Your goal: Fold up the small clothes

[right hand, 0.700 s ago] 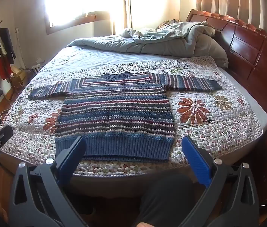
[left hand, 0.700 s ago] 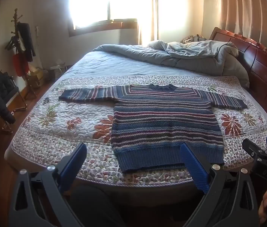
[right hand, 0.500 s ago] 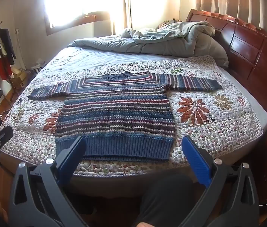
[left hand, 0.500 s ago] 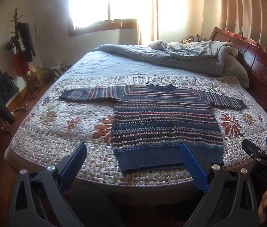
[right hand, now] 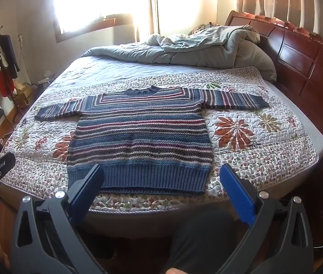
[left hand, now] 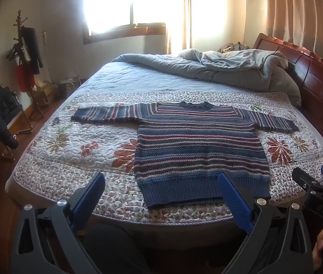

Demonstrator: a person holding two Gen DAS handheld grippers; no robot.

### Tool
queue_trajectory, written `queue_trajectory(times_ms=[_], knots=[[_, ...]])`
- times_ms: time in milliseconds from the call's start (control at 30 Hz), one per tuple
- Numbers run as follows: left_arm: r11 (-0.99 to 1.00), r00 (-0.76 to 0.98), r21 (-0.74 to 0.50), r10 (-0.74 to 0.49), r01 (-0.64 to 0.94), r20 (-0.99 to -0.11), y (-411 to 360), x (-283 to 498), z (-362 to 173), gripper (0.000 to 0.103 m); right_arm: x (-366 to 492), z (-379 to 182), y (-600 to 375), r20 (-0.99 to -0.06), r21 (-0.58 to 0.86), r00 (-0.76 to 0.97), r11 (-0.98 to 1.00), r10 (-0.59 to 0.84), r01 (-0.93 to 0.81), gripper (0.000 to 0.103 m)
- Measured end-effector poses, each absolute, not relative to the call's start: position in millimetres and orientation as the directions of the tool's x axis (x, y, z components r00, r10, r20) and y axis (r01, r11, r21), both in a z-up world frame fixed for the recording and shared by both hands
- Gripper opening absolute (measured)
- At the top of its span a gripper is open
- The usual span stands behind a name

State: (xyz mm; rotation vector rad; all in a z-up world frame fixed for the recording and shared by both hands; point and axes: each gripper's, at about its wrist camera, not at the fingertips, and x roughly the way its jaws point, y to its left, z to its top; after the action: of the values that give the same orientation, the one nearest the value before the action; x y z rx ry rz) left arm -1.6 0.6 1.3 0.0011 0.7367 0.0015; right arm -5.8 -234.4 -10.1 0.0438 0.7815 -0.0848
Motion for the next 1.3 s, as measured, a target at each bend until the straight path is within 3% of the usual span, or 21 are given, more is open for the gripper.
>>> queue_trajectory(times_ms=[1300], knots=[[1.000,0.750,-0.003,-0.006,0.005,-0.661,1.5,-1.5,6.6,0.099,-4.7,-2.0,-229.0,-0.697,-0.003,0.714,0.996,-0.064,0.086,0.100]])
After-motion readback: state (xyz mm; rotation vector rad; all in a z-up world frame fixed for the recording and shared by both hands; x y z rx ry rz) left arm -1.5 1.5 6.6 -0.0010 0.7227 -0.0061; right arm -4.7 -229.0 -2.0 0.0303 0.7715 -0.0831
